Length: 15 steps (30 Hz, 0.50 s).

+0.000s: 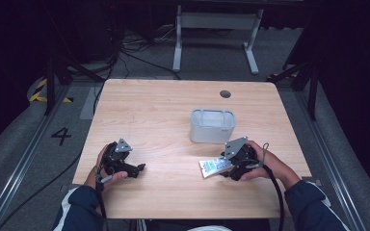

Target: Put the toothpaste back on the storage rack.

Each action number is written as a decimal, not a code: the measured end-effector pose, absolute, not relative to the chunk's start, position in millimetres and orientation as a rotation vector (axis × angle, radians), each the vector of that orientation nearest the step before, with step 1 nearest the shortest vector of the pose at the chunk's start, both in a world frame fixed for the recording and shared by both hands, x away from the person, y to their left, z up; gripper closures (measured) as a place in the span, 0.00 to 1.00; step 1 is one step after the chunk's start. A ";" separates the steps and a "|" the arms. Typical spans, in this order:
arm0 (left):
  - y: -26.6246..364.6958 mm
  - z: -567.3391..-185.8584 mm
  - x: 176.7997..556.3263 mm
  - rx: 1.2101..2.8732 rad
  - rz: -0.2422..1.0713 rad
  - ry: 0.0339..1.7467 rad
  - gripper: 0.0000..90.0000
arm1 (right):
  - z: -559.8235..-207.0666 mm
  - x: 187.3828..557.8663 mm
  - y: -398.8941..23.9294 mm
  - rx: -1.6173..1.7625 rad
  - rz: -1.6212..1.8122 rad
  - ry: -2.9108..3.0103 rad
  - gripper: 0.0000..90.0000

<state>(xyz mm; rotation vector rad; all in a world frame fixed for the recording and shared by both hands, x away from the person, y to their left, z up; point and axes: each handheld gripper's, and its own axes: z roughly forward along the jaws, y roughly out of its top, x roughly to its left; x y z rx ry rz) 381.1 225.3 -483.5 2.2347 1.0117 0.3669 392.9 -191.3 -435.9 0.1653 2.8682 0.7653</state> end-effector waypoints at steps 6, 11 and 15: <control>225.3 -483.5 381.1 2.235 0.367 1.012 0.00 | -439.1 395.0 -180.9 0.140 0.736 2.875 0.33; 225.3 -483.5 381.1 2.235 0.367 1.011 0.00 | -445.4 398.2 -169.2 0.121 0.690 2.890 0.33; 225.3 -483.5 381.1 2.235 0.367 1.012 0.00 | -450.6 400.5 -162.5 0.107 0.630 2.901 0.33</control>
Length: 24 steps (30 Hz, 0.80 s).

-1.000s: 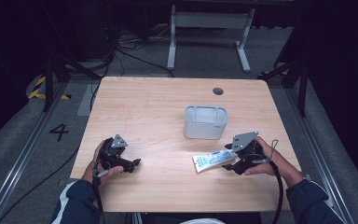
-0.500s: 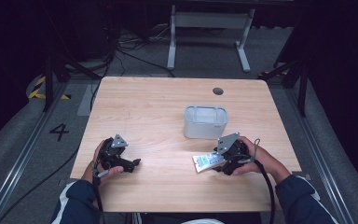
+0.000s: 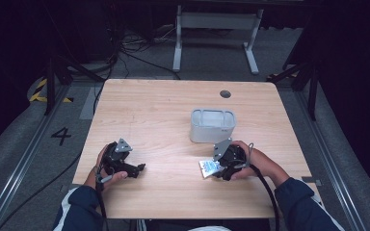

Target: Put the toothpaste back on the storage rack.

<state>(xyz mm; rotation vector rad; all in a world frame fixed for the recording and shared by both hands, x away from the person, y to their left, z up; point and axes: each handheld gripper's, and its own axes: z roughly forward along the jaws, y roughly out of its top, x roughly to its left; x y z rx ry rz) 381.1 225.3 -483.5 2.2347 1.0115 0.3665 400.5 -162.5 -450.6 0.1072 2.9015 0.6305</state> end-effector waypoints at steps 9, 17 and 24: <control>225.3 -483.6 381.1 2.234 0.367 1.011 0.00 | -451.8 408.0 -156.7 0.154 0.639 2.931 0.39; 225.3 -483.6 381.1 2.233 0.366 1.012 0.00 | -451.7 412.7 -156.5 0.206 0.661 2.944 0.48; 225.4 -483.5 381.2 2.236 0.368 1.010 0.00 | -450.3 412.9 -156.8 0.214 0.652 2.929 0.57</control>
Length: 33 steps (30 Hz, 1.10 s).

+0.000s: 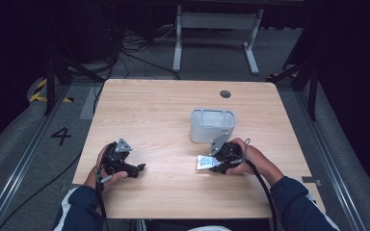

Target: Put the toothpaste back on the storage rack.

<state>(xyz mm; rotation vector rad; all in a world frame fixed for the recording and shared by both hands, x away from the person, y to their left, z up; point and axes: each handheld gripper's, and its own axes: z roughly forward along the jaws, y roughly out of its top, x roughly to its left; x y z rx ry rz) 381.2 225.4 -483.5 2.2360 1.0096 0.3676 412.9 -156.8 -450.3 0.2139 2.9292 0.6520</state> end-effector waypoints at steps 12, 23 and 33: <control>225.4 -483.4 381.2 2.237 0.368 1.010 0.00 | -445.2 414.7 -164.6 0.275 0.728 2.916 0.64; 225.5 -483.4 381.2 2.238 0.368 1.009 0.00 | -430.8 413.7 -177.9 0.347 0.844 2.884 0.66; 225.6 -483.3 381.3 2.239 0.368 1.008 0.00 | -420.0 410.3 -191.2 0.385 0.929 2.821 0.68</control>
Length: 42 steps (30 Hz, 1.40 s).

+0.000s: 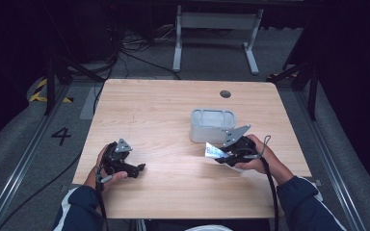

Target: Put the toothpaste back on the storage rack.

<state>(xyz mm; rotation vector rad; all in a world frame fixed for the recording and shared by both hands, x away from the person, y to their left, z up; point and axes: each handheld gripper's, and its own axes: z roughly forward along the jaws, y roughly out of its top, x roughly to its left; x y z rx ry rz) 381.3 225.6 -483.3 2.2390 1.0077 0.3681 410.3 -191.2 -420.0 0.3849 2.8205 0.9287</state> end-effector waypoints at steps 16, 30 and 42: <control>225.6 -483.4 380.8 2.237 0.363 1.012 0.00 | -406.4 408.4 -215.1 0.445 1.088 2.743 0.70; 225.6 -483.4 380.8 2.237 0.363 1.012 0.00 | -391.5 399.1 -216.5 0.415 1.208 2.632 0.70; 225.5 -483.4 380.8 2.236 0.363 1.013 0.00 | -370.8 390.4 -221.9 0.398 1.332 2.527 0.70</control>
